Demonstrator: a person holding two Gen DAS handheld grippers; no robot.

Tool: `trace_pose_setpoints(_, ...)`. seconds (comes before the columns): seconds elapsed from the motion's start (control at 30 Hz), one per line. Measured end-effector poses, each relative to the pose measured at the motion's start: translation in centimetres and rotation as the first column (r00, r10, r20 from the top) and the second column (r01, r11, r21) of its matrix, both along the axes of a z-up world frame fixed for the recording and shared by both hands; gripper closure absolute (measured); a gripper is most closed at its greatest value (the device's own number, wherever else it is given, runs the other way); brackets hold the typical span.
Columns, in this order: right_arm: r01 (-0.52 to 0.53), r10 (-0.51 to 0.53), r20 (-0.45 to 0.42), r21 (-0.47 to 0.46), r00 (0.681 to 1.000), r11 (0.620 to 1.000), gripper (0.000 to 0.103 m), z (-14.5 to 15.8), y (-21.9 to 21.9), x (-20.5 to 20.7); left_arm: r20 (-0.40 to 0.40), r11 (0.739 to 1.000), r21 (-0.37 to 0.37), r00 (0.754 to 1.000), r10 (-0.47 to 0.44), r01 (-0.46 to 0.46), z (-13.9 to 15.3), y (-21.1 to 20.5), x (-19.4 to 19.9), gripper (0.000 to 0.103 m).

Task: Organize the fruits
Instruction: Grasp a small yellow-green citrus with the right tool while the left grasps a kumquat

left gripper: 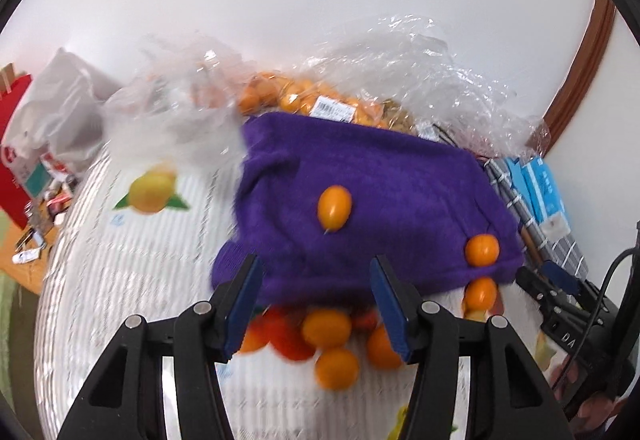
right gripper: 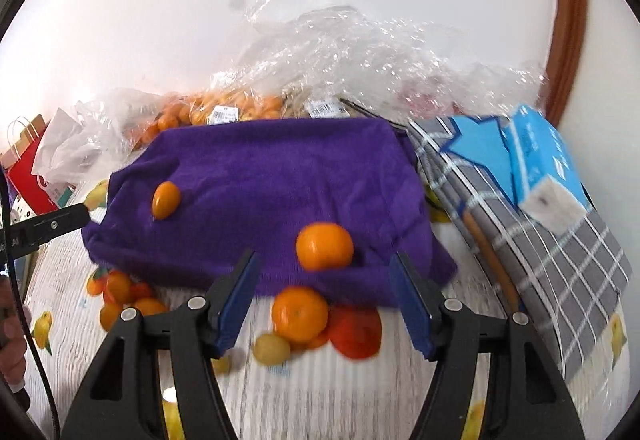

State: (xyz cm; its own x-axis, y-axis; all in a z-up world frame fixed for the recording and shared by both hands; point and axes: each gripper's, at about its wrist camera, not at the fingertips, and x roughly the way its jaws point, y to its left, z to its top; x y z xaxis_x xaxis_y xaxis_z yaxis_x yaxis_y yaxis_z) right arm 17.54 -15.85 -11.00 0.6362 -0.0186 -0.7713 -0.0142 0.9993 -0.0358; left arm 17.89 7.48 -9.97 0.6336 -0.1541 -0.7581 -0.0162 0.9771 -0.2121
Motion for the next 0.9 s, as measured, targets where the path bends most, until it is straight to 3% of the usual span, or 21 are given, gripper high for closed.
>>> trace_pose_setpoints(0.1,-0.007,0.008,-0.039,0.031,0.999,0.999,0.037,-0.4,-0.2,-1.4,0.001,1.0,-0.016,1.0,0.004,-0.004,-0.4,0.6,-1.6,0.049)
trace_pose_setpoints(0.23,-0.024,0.025,-0.04,0.03,0.999,0.999,0.037,-1.1,0.1,-3.7,0.021,0.998,0.039,0.998,0.053,-0.054,-1.0,1.3,-3.9,0.049)
trace_pose_setpoints(0.47,-0.084,0.087,-0.051,0.049,0.995,0.995,0.042,-2.9,1.5,-5.9,-0.045,0.995,0.03,0.995,0.093,-0.092,-3.3,3.2,-5.8,0.049)
trace_pose_setpoints(0.67,-0.103,0.107,-0.078,0.048,0.991,0.994,0.061,-5.2,2.7,-5.4,-0.061,0.995,0.018,0.994,0.095,-0.094,-4.5,3.9,-6.6,0.049)
trace_pose_setpoints(0.9,-0.086,0.092,-0.082,0.066,0.992,0.994,0.062,-6.4,2.7,-3.1,-0.08,0.999,-0.041,0.997,0.019,-0.022,-5.5,2.5,-5.9,0.049)
